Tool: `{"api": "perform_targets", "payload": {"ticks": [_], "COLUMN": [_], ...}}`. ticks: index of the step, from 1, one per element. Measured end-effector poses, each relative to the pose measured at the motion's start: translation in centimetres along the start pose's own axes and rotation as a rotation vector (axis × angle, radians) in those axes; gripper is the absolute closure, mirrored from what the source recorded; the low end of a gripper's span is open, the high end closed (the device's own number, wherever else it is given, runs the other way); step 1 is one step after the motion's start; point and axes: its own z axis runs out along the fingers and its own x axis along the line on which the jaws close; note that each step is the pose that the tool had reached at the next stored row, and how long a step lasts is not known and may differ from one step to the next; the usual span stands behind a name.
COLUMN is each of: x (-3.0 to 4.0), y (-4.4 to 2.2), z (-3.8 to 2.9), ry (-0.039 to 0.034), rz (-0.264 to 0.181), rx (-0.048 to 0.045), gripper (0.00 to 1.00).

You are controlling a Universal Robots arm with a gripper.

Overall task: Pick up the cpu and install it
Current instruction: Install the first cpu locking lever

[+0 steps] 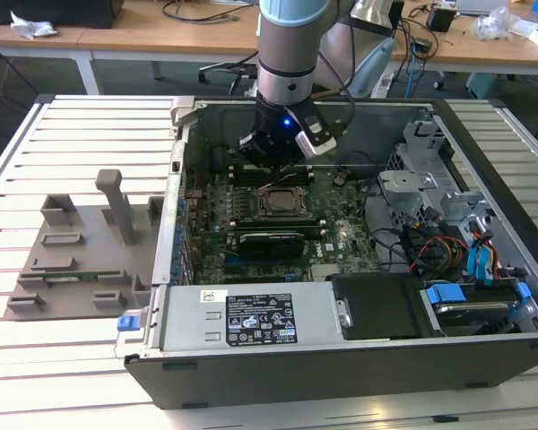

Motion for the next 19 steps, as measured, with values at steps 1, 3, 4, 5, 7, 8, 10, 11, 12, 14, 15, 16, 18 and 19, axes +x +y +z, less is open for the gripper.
{"api": "perform_targets", "payload": {"ticks": [1,3,4,5,7,8,10,11,12,14,15,16,18,19], "x": [-0.05,-0.11,-0.13,-0.13,-0.14,-0.14,-0.20,-0.30,-0.43,-0.75,-0.82,-0.88,-0.90,-0.92], "y": [-0.01,0.00,0.06,0.09,0.10,0.10,0.10,0.09,0.07,0.04,0.04,0.03,0.04,0.04], "z": [0.08,0.36,0.63,0.73,0.87,0.90,0.92,0.91,0.92,0.95,0.96,0.99,1.05,1.10], "ry": [0.0003,0.0006,0.0007,0.0007,0.0007,0.0008,0.0007,0.0008,0.0008,0.0007,0.0007,0.0008,0.0007,0.0008], "rz": [0.000,0.000,0.000,0.000,0.000,0.000,0.000,0.000,0.000,0.000,0.000,0.000,0.000,0.000], "rx": [0.0037,0.0057,0.0059,0.0058,0.0057,0.0059,0.0066,0.0070,0.0072,0.0071,0.0072,0.0073,0.0072,0.0073], "gripper": [0.89,0.89,0.89,0.89,0.89,0.89,0.89,0.89,0.89,0.89,0.89,0.89,0.89,0.89]}}
